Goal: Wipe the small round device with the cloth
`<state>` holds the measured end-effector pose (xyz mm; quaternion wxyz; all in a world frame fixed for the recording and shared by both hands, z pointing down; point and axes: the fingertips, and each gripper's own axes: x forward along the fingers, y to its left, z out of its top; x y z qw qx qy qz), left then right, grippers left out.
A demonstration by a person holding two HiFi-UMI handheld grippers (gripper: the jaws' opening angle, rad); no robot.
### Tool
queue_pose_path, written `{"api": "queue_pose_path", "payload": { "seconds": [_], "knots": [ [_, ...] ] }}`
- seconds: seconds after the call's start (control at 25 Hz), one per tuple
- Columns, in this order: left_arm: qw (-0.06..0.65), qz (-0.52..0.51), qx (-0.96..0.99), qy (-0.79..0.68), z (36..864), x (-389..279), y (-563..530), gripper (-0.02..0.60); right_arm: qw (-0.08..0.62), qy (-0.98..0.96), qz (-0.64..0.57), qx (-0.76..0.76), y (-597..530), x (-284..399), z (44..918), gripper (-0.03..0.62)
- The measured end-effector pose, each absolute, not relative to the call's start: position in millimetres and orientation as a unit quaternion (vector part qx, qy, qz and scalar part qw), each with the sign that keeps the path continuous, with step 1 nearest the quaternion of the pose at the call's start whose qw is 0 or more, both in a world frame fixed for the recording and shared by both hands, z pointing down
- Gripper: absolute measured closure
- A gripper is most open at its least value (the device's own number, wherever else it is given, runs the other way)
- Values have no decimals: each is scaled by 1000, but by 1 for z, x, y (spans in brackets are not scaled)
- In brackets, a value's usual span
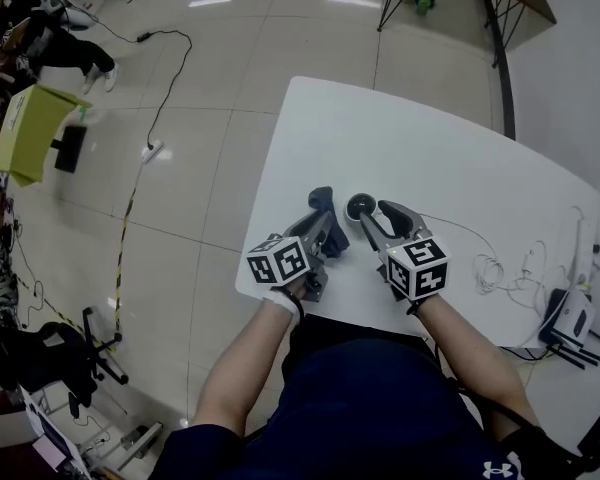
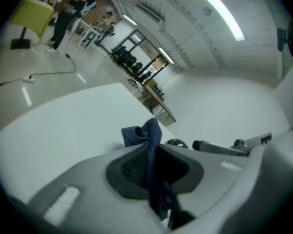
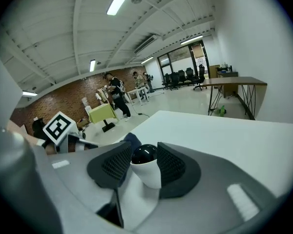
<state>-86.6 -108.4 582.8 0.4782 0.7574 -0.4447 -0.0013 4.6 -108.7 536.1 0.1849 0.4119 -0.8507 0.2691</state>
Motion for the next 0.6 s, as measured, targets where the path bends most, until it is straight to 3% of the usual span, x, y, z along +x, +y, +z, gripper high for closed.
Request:
{"api": "queue_pose_path", "payload": {
  "seconds": [0.12, 0.32, 0.6],
  "knots": [
    [387, 27, 831, -398, 530, -87, -122, 525, 210, -849, 244, 420, -108, 2, 543, 424],
    [147, 149, 947, -244, 454, -43, -126, 526, 233, -830, 249, 441, -106, 4, 557, 425],
    [-39, 313, 949, 6, 478, 15, -84, 528, 222, -817, 262, 464, -101, 2, 563, 427]
  ]
}}
